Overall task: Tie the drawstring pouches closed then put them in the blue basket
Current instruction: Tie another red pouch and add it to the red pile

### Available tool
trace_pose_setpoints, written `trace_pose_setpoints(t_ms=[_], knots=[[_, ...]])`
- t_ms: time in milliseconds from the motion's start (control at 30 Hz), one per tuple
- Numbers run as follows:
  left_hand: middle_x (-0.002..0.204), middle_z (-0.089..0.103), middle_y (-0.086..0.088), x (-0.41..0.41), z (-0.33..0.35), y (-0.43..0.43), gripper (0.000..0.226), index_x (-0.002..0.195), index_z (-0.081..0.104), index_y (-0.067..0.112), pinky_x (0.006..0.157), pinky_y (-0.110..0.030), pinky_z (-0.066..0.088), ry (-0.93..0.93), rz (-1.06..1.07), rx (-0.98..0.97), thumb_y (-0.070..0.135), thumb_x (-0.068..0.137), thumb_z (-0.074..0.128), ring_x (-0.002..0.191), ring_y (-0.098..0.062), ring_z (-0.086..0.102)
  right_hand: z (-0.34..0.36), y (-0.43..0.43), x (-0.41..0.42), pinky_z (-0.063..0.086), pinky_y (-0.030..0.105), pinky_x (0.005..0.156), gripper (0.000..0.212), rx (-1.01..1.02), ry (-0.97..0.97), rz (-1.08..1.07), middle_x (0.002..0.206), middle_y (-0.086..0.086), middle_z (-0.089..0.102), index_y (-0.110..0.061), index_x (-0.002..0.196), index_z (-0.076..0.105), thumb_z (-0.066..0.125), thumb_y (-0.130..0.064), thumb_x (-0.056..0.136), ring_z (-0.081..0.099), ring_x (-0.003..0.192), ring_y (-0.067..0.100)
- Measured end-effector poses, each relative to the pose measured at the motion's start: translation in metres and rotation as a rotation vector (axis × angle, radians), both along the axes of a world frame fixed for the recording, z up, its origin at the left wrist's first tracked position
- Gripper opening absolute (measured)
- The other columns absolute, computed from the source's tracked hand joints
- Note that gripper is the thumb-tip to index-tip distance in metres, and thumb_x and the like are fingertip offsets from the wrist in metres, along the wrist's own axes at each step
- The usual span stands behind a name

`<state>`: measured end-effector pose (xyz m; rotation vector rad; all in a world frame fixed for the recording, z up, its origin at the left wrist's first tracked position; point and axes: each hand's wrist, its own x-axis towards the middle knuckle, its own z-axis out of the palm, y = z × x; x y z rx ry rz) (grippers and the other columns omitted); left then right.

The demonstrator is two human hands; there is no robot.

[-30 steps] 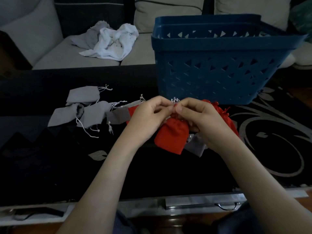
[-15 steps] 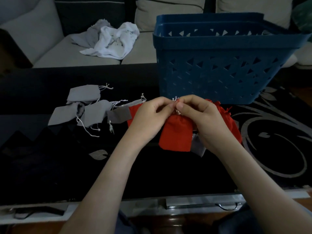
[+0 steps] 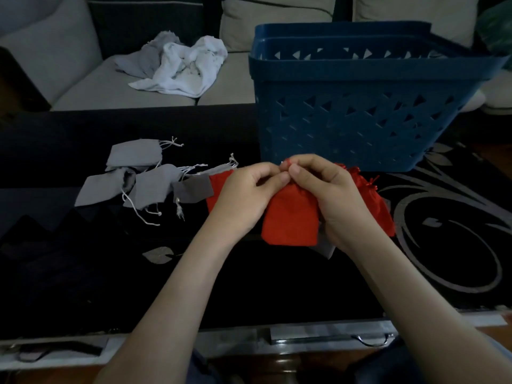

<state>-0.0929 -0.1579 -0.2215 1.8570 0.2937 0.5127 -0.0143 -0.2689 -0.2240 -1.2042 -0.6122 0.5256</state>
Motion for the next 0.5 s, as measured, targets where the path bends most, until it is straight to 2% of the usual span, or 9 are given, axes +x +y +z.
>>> trace_pose_setpoints(t_ms=[100,167,233,333,433,500], knots=[[0.068,0.064,0.010,-0.0009,0.0017,-0.0011,0.024,0.076,0.068,0.023,0.064,-0.019,0.043,-0.005,0.024,-0.019,0.016,0.094,0.056,0.063,-0.001,0.055,-0.0031,0.0000,-0.0003,0.047,0.021,0.086,0.019,-0.037,-0.109,-0.040,0.101,0.002,0.064,-0.017,0.093,0.069,0.054,-0.007,0.093,0.061,0.095,0.008],[0.067,0.065,0.011,-0.0012,0.0043,-0.0025,0.022,0.077,0.069,0.021,0.061,-0.014,0.041,-0.038,0.037,-0.061,0.014,0.093,0.056,0.061,0.002,0.055,-0.0032,-0.0013,0.0001,0.042,0.019,0.091,0.025,-0.088,-0.276,-0.077,0.102,0.001,0.063,-0.025,0.097,0.069,0.051,-0.007,0.094,0.058,0.100,0.007],[0.063,0.065,0.013,-0.0007,0.0057,-0.0049,0.019,0.076,0.069,0.020,0.059,-0.011,0.039,-0.073,0.053,-0.092,0.012,0.090,0.059,0.058,0.005,0.054,-0.0016,-0.0023,-0.0004,0.038,0.013,0.090,0.031,-0.124,-0.420,-0.089,0.103,0.008,0.060,-0.028,0.099,0.066,0.047,-0.003,0.096,0.055,0.100,0.007],[0.068,0.067,0.007,-0.0006,0.0050,-0.0080,0.014,0.074,0.071,0.019,0.062,-0.014,0.044,-0.089,0.061,-0.147,0.013,0.086,0.065,0.064,-0.002,0.059,0.0001,-0.0036,-0.0018,0.037,0.009,0.085,0.032,-0.125,-0.542,-0.076,0.099,0.012,0.056,-0.026,0.100,0.061,0.041,-0.001,0.097,0.052,0.093,0.002],[0.071,0.068,0.001,-0.0012,0.0035,-0.0063,0.016,0.069,0.072,0.021,0.070,-0.025,0.046,-0.067,0.044,-0.183,0.015,0.084,0.068,0.070,-0.010,0.061,-0.0008,-0.0031,-0.0003,0.039,0.014,0.089,0.029,-0.144,-0.618,-0.057,0.100,0.008,0.057,-0.023,0.102,0.060,0.039,-0.005,0.093,0.053,0.098,0.008],[0.070,0.067,0.000,-0.0017,0.0040,-0.0055,0.015,0.071,0.072,0.018,0.069,-0.025,0.045,-0.051,0.049,-0.221,0.016,0.085,0.068,0.069,-0.010,0.060,-0.0021,-0.0023,0.0017,0.040,0.017,0.089,0.029,-0.161,-0.635,-0.060,0.101,0.005,0.060,-0.023,0.105,0.058,0.041,-0.002,0.094,0.055,0.099,0.011]])
